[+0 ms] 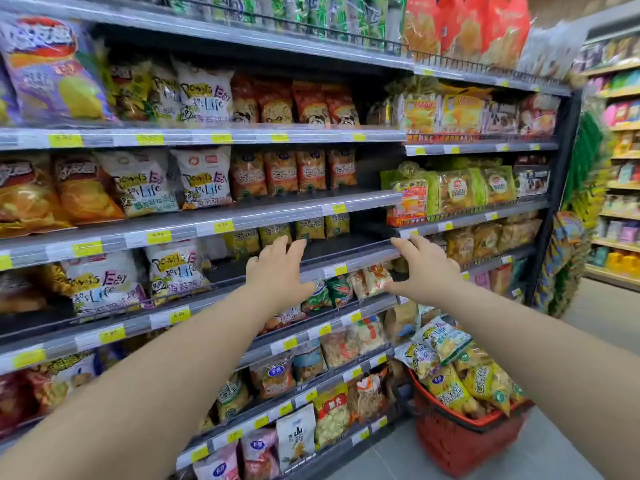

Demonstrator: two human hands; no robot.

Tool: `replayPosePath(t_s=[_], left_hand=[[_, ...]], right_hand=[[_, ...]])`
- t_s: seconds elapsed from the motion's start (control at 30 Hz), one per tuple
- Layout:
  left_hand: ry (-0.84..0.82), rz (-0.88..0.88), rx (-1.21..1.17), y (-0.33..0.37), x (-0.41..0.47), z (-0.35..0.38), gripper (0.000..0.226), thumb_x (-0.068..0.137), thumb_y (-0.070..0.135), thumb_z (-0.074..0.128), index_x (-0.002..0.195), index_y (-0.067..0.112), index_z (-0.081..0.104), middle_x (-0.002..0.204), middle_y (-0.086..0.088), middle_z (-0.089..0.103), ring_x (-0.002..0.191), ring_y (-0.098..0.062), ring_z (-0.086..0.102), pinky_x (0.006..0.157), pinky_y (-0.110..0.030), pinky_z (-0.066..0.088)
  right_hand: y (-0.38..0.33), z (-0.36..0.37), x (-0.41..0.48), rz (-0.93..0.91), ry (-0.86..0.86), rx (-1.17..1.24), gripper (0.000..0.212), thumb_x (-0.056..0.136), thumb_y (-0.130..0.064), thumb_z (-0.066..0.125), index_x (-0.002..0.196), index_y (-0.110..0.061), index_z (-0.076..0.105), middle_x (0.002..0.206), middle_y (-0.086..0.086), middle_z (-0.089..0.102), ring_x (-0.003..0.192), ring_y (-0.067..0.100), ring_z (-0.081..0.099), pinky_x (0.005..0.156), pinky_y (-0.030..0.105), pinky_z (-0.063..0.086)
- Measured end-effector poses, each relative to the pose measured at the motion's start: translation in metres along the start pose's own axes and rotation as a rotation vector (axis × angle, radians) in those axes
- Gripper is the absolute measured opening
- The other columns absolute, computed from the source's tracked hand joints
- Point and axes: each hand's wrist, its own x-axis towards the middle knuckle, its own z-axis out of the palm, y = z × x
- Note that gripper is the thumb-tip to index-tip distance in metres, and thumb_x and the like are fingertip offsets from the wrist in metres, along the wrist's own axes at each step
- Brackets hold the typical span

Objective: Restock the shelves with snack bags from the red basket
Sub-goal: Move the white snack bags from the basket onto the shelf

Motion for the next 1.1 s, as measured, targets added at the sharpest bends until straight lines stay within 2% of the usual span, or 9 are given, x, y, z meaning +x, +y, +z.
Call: replayPosePath(t_s=[0.2,0.33,0.5,0.7,0.77,0.87,1.0,1.1], left_hand=[[-0.068,-0.004,0.004,0.016,0.054,0.062,0.084,0.084,0.054,0.057,0.151,0.029,0.014,0.158,-0.006,0.014,0.14,-0.031,0.026,0.104,-0.05,0.034],[-0.153,0.043,0.001,0.041,0.081,0.116,0.083,0.085,0.054,0.056,0.15,0.027,0.014,0.158,-0.006,0.013,0.137,-0.031,0.03,0.1,-0.05,0.04],[-0.264,0.081,0.0,0.086,0.115,0.184,0.085,0.084,0.057,0.055,0.151,0.027,0.012,0.158,-0.007,0.013,0.138,-0.029,0.03,0.099,-0.049,0.043],[-0.372,0.056,-0.11,0.161,0.153,0.264,0.082,0.086,0.046,0.057,0.151,0.025,0.013,0.157,-0.007,0.015,0.138,-0.028,0.03,0.097,-0.044,0.043],[-0.382,0.023,-0.183,0.188,0.165,0.29,0.079,0.086,0.042,0.058,0.15,0.024,0.015,0.155,-0.005,0.019,0.135,-0.028,0.033,0.092,-0.043,0.047],[-0.422,-0.046,-0.27,0.231,0.171,0.328,0.073,0.085,0.04,0.056,0.147,0.021,0.022,0.148,-0.009,0.03,0.13,-0.03,0.038,0.09,-0.041,0.046],[-0.474,-0.144,-0.412,0.279,0.174,0.376,0.072,0.082,0.033,0.058,0.145,0.017,0.028,0.142,-0.008,0.035,0.13,-0.03,0.037,0.096,-0.043,0.042],[-0.548,-0.204,-0.421,0.305,0.18,0.408,0.073,0.082,0.038,0.059,0.145,0.019,0.028,0.144,-0.007,0.035,0.132,-0.032,0.035,0.099,-0.045,0.041]], right_hand=[[0.048,0.05,0.037,0.073,-0.021,-0.055,0.084,0.079,-0.055,0.064,0.147,-0.036,0.018,0.157,0.002,0.013,0.141,0.028,0.02,0.104,0.053,0.035],[0.094,0.087,0.044,0.128,-0.084,-0.058,0.085,0.081,-0.056,0.063,0.148,-0.035,0.015,0.157,0.002,0.013,0.141,0.028,0.018,0.105,0.052,0.035],[0.17,0.13,0.047,0.193,-0.167,-0.064,0.082,0.08,-0.059,0.061,0.146,-0.035,0.019,0.157,0.002,0.011,0.142,0.027,0.018,0.107,0.051,0.033],[0.275,0.171,0.056,0.277,-0.265,-0.079,0.084,0.078,-0.062,0.059,0.147,-0.037,0.018,0.157,0.001,0.013,0.14,0.029,0.023,0.104,0.052,0.033],[0.31,0.18,0.064,0.281,-0.297,-0.072,0.085,0.078,-0.059,0.061,0.147,-0.036,0.018,0.157,0.001,0.014,0.139,0.029,0.025,0.104,0.05,0.036],[0.359,0.194,0.073,0.305,-0.316,-0.045,0.079,0.077,-0.054,0.062,0.143,-0.029,0.029,0.151,0.006,0.027,0.135,0.028,0.03,0.102,0.045,0.038],[0.414,0.218,0.076,0.326,-0.371,0.014,0.078,0.074,-0.045,0.067,0.143,-0.031,0.033,0.148,0.0,0.03,0.131,0.027,0.033,0.099,0.041,0.037],[0.447,0.237,0.076,0.398,-0.42,0.028,0.078,0.075,-0.046,0.067,0.143,-0.03,0.032,0.147,0.002,0.033,0.131,0.028,0.035,0.098,0.045,0.038]])
